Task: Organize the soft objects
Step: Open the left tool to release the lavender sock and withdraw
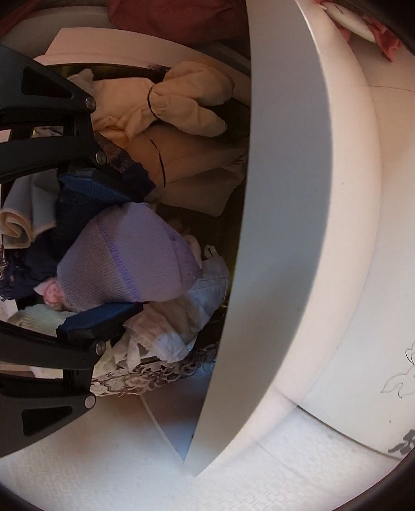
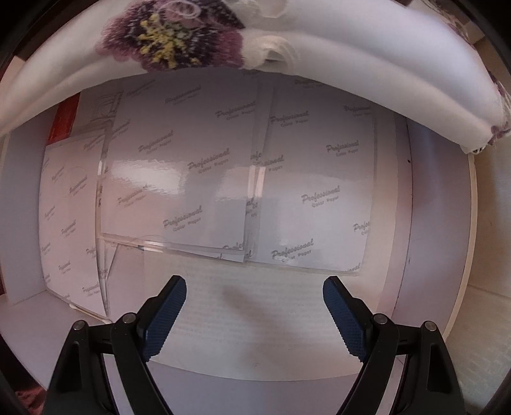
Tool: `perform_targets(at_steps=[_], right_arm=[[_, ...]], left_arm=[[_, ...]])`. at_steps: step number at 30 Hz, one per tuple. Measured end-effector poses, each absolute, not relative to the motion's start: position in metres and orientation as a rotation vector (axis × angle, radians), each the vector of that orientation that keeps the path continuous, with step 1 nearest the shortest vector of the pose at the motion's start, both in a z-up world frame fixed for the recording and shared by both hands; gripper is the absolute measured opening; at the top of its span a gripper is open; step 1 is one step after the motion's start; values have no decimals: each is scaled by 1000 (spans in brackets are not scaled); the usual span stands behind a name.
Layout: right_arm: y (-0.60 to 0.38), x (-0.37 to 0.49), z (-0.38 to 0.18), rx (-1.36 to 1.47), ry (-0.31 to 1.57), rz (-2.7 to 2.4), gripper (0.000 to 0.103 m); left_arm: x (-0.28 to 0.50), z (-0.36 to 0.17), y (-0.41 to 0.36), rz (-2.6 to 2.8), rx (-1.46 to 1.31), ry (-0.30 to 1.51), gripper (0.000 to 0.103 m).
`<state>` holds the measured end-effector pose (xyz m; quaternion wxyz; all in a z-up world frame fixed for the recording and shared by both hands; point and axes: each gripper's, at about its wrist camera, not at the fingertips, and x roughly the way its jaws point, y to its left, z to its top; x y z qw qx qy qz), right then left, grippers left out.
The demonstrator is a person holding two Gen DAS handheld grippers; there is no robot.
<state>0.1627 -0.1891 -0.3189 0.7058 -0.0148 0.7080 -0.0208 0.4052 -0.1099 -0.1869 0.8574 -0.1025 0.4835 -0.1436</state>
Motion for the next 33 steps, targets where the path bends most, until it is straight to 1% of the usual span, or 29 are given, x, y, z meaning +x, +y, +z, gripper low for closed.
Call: perform_targets(at_steps=[4, 6, 10, 23, 33], right_arm=[[-185, 160, -321, -26, 1573, -51, 88], [-184, 160, -319, -28, 1572, -53, 88], [-185, 161, -320, -41, 1569, -54, 88], [-178, 160, -316, -59, 1559, -58, 88], [-169, 157, -312, -89, 1536, -62, 88]], left_arm=[[404, -180, -104, -297, -222, 1007, 65], [400, -175, -98, -289, -231, 989, 73], [390, -165, -85, -276, -235, 964, 76], [344, -138, -65, -226, -181, 893, 76], [297, -134, -53, -206, -122, 872, 76]])
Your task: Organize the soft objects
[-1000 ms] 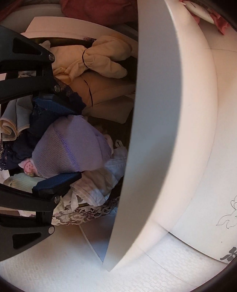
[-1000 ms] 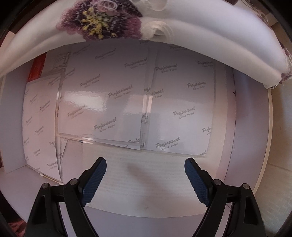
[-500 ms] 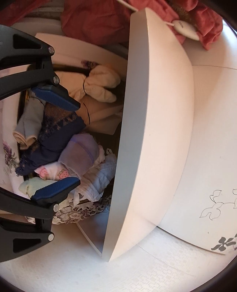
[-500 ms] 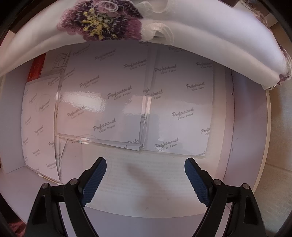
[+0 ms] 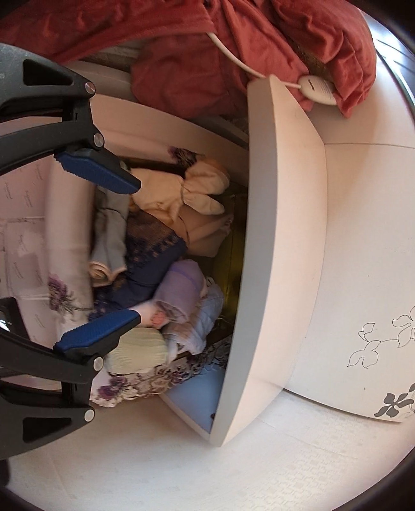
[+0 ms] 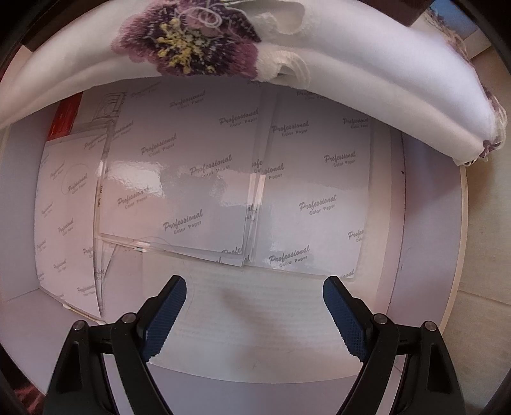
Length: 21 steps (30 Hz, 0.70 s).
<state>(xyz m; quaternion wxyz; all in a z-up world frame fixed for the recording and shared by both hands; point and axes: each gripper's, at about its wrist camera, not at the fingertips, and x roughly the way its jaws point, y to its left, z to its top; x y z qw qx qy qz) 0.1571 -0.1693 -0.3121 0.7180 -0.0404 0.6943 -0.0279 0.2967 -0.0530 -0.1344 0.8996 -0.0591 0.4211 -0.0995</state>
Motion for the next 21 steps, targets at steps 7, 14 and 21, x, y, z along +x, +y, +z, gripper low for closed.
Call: perform_targets(at_steps=[7, 14, 21], right_arm=[[-162, 152, -306, -115, 1515, -65, 88], [-160, 142, -299, -133, 1506, -61, 88], [-157, 127, -297, -149, 1492, -62, 88]], left_arm=[[269, -138, -40, -189, -109, 867, 76], [247, -147, -25, -169, -115, 883, 76], [227, -155, -13, -150, -112, 898, 76]])
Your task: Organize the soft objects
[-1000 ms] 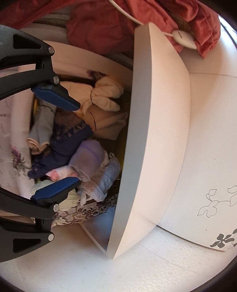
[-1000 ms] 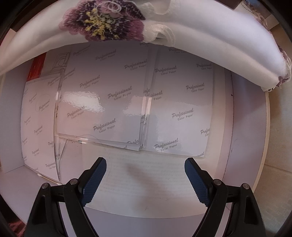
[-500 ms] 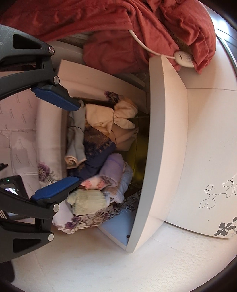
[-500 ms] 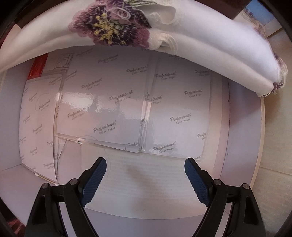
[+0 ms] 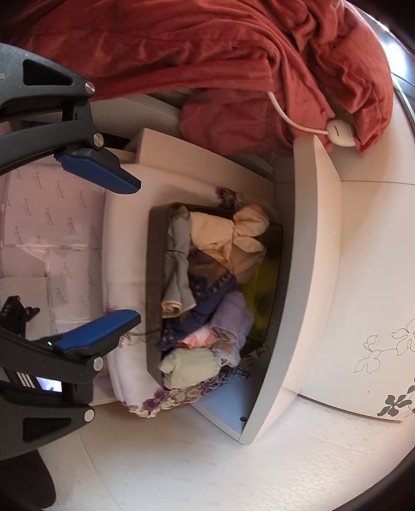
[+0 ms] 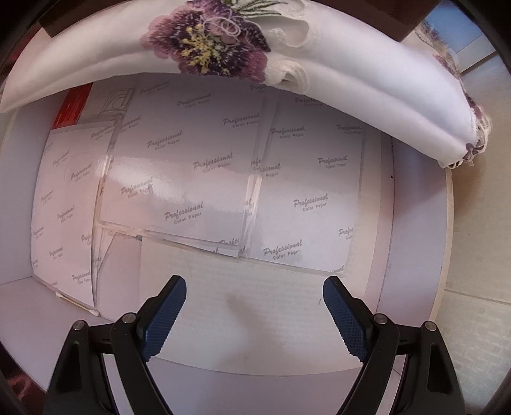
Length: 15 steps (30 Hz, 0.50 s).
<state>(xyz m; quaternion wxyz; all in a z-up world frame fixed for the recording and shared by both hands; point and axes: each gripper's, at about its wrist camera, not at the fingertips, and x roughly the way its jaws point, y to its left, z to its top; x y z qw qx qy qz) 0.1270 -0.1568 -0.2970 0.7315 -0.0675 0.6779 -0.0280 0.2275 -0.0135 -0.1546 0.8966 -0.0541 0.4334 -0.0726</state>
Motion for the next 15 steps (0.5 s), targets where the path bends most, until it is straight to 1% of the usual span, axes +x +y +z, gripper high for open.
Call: perform_targets(at_steps=[15], right_arm=[[-157, 101, -247, -89, 1384, -59, 88]], left_arm=[[187, -169, -4, -142, -91, 941, 76]])
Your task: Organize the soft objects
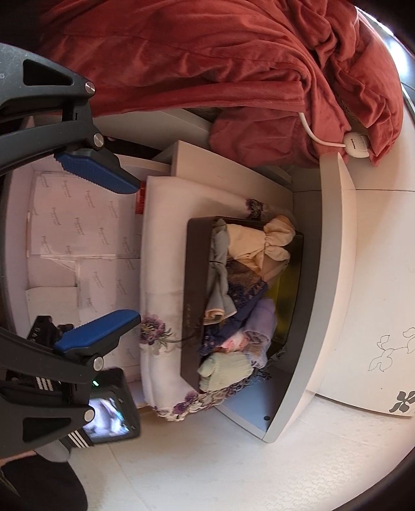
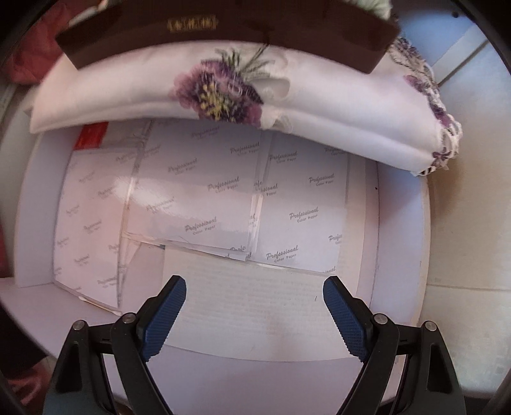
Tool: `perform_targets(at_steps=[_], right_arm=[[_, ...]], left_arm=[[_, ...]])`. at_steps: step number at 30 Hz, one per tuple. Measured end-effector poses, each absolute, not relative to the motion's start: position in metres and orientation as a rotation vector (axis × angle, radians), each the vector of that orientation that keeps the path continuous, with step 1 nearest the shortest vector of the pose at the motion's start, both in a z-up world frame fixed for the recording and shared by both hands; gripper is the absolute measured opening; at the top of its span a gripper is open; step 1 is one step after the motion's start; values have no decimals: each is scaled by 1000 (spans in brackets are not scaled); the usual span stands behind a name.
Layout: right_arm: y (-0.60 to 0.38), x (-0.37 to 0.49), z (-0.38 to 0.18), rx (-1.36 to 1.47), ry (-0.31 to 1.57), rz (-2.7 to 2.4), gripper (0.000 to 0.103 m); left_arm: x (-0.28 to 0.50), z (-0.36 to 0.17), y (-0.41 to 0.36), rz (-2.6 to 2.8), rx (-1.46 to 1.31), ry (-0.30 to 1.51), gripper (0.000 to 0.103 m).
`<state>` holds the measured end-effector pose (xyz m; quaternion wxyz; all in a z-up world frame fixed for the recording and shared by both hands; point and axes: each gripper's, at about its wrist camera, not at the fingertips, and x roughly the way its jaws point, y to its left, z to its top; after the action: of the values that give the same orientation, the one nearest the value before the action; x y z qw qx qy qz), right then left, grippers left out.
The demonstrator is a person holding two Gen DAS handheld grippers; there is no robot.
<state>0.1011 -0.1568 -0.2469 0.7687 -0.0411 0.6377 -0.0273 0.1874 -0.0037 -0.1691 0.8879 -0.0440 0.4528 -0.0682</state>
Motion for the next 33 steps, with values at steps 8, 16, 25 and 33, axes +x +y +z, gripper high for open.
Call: perform_targets(at_steps=[8, 16, 25, 33], right_arm=[[-159, 97, -203, -45, 1250, -78, 88], [-159, 72, -142, -31, 1034, -115, 91], [-157, 41, -91, -38, 874, -131, 93], [-151, 5, -37, -49, 692, -162, 103]], left_arm=[[167, -177, 6, -131, -128, 964, 76], [149, -176, 16, -117, -129, 947, 76], [123, -146, 15, -105, -121, 829, 76], [97, -110, 22, -79, -159, 731, 76]])
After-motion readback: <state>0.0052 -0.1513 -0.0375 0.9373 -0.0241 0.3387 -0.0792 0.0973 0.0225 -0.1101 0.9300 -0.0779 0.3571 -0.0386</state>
